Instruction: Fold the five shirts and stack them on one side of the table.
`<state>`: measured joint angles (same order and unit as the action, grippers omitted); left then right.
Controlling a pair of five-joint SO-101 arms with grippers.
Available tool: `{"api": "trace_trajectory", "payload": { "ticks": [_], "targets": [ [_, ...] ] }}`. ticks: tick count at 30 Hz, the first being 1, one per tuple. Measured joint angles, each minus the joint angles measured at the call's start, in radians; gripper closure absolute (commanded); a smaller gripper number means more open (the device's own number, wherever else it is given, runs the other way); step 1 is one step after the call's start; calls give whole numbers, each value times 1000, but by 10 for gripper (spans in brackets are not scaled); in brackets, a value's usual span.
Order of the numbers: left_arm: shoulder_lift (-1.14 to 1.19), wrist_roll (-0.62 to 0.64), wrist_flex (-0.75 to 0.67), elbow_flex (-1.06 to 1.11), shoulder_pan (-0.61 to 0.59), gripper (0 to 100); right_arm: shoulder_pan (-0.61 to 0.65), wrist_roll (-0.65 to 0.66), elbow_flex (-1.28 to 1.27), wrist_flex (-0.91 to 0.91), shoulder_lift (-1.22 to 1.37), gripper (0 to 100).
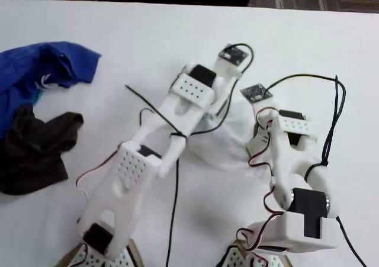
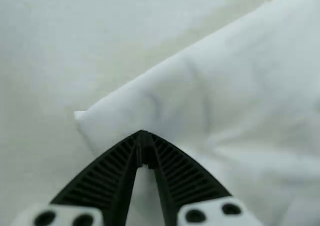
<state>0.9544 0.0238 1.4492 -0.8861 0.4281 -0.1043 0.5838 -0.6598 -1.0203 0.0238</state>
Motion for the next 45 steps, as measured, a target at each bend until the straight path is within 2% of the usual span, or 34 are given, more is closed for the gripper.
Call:
{"api": "trace_trajectory", "payload": {
  "ticks": [4, 11, 19, 24, 29, 34, 35, 40, 45],
  "targets": [
    [54, 2, -8, -5, -55, 975, 0, 0, 0, 9, 0, 978],
    [86, 2, 63, -94, -69, 975, -2, 0, -2, 89, 2, 978],
    [92, 2, 288, -316, -107, 975, -9, 0, -2, 114, -29, 978],
    [92, 3, 318, -339, -80, 975, -11, 0, -2, 43, -164, 978],
    [91, 3, 318, -238, -12, 975, -54, 0, -2, 18, -273, 957],
    [3, 3, 318, -104, -20, 975, -121, -54, -2, 78, -281, 732],
    [-28, 3, 318, -71, -23, 975, -124, -68, 0, 91, -275, 712],
    [-209, 3, 319, 138, -11, 975, -94, -100, 100, 89, -121, 773],
    [-338, 3, 273, 328, -5, 975, -28, -201, 299, -52, 94, 783]
  ]
}}
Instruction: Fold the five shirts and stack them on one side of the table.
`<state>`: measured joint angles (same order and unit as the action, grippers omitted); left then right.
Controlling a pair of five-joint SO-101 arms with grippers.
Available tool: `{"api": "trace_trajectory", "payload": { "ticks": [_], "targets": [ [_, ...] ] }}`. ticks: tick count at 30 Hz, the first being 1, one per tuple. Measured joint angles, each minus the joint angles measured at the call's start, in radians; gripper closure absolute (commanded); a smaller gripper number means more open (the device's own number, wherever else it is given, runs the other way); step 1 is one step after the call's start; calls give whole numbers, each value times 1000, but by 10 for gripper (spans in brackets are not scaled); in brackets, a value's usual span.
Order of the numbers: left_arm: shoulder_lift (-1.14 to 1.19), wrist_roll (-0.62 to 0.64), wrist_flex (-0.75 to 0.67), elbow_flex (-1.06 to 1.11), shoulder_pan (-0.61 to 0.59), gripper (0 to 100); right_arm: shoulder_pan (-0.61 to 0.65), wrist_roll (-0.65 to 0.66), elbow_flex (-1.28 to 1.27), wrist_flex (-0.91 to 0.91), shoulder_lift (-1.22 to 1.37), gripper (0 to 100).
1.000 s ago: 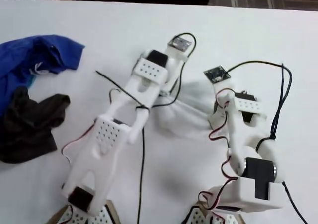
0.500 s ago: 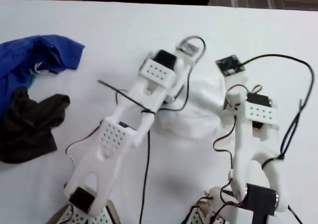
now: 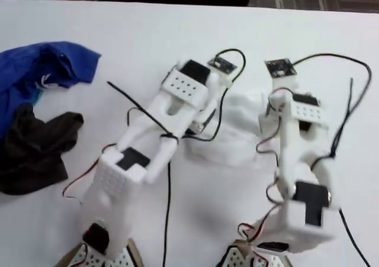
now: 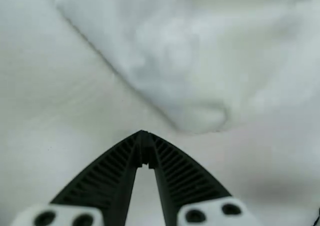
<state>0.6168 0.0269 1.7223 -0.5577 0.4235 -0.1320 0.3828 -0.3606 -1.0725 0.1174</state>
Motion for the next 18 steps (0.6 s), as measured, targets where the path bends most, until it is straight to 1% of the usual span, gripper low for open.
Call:
{"api": "trace_trajectory", "payload": {
  "ticks": [2, 5, 9, 11, 14, 18],
  "targets": [
    [-23, -18, -46, 57, -44, 975, 29, -32, 89, -77, 69, 783],
    [-26, -55, -86, 137, -147, 975, 61, -69, 193, -172, 152, 783],
    [-26, -58, -109, 207, -298, 975, 61, -104, 241, -201, 238, 783],
    [-26, -63, -120, 213, -354, 975, 60, -107, 250, -199, 276, 783],
    [-28, -66, -126, 215, -407, 975, 60, -110, 275, -206, 311, 757],
    [-28, -66, -175, 250, -425, 975, 60, -110, 278, -207, 318, 743]
  ]
}}
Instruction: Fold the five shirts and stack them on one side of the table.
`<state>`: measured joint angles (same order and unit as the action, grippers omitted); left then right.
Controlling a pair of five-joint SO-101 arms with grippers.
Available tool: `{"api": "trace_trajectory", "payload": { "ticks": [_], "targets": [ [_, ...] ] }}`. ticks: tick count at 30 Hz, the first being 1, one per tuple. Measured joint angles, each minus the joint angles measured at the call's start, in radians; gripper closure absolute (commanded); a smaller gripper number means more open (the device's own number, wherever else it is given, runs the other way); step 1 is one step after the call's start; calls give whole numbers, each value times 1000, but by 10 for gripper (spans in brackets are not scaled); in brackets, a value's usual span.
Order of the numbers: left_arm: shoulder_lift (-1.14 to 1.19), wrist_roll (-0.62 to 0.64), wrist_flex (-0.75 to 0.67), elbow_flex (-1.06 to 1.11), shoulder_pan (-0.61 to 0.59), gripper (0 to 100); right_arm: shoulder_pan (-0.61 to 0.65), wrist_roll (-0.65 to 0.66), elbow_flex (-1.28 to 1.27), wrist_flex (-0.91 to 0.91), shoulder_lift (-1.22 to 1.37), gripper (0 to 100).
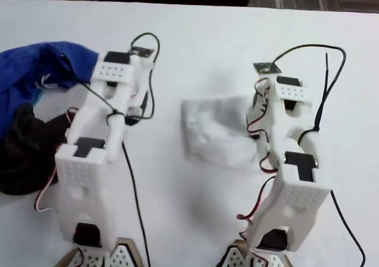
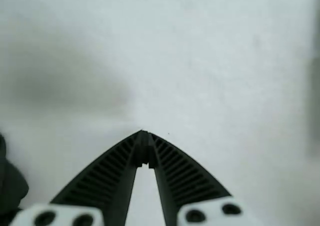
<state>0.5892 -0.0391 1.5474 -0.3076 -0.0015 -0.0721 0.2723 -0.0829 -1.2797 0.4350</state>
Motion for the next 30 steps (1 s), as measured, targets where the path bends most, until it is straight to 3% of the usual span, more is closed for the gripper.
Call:
{"api": "trace_trajectory", "payload": {
  "ticks": [5, 11, 21, 26, 30],
  "targets": [
    [-6, 0, -167, 169, 2, 975, 0, 0, 2, 0, 17, 756],
    [-84, -2, -318, 339, 2, 975, -8, 0, 3, 0, 35, 990],
    [-89, -77, -334, 358, 2, 975, -15, 8, 12, 0, 37, 978],
    [-89, -83, -334, 359, 2, 975, -94, 178, 78, -2, 41, 978],
    [-89, -83, -334, 359, 2, 975, -262, 316, 198, -2, 48, 978]
  ]
}}
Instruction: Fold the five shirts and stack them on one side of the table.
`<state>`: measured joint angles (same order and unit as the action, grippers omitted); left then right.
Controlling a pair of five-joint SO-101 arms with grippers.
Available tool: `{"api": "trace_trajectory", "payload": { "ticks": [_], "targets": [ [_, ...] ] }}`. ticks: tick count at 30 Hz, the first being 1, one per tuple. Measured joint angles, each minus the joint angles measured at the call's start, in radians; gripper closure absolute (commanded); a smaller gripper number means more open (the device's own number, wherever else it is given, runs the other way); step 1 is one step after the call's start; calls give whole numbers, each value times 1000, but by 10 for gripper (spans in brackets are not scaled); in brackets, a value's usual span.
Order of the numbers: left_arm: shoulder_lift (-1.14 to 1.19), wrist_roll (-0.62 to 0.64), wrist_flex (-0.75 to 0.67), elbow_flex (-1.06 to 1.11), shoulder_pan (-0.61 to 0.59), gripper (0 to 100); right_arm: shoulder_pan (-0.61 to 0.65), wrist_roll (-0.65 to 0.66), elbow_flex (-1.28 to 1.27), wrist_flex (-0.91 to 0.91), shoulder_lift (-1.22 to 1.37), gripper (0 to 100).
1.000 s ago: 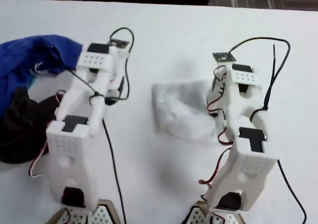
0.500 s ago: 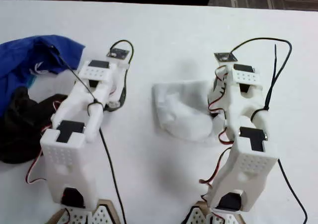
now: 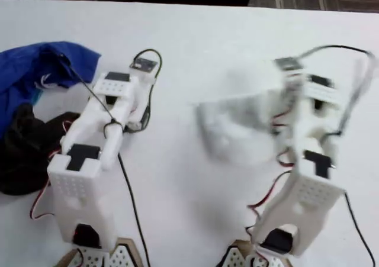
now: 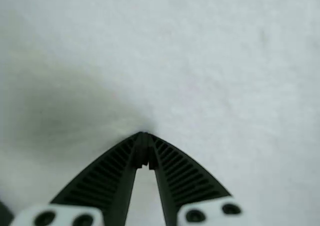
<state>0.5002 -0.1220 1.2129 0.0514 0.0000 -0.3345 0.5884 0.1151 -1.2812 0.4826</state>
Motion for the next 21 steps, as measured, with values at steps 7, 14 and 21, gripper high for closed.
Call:
{"api": "trace_trajectory", "payload": {
  "ticks": [7, 14, 21],
  "targets": [
    [0, 0, 0, 0, 0, 975, -242, 169, 201, 0, 0, 978],
    [0, 0, 0, 0, 0, 975, -261, 253, 292, 52, 23, 978],
    [0, 0, 0, 0, 0, 975, -278, 255, 462, 78, 198, 978]
  ]
}}
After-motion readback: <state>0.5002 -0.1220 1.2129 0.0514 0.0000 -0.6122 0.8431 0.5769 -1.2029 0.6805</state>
